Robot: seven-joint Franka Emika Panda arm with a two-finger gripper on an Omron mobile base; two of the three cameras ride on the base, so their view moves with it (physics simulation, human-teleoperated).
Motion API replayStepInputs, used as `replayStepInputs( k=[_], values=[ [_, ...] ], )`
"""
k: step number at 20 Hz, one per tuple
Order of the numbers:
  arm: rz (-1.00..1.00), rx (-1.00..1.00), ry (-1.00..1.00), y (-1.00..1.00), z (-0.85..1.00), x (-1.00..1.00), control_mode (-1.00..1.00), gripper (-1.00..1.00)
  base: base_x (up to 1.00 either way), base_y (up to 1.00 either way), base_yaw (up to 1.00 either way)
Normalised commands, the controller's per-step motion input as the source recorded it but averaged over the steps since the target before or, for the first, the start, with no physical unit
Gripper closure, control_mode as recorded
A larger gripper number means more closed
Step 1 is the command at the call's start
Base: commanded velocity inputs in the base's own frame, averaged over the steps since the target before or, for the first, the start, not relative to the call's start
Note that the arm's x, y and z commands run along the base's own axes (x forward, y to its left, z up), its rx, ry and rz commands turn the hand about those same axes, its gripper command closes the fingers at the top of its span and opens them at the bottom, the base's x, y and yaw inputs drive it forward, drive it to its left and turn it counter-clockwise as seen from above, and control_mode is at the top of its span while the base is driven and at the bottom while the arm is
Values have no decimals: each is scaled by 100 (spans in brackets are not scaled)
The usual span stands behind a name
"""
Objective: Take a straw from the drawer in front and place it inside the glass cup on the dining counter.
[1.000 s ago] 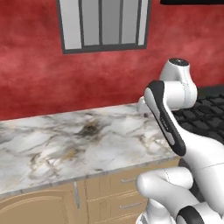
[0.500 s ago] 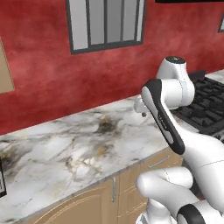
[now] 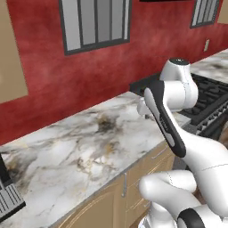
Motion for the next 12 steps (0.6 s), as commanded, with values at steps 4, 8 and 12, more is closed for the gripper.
replayStepInputs(
  k=[4, 8, 12],
  values=[
    [0, 0, 0, 0, 0, 0, 100, -100, -12, 37, -33],
    [0, 0, 0, 0, 0, 0, 100, -100, -3, 42, -29],
    [-1, 4, 2, 0, -16, 0, -100, -100, 0, 14, -14]
  ],
)
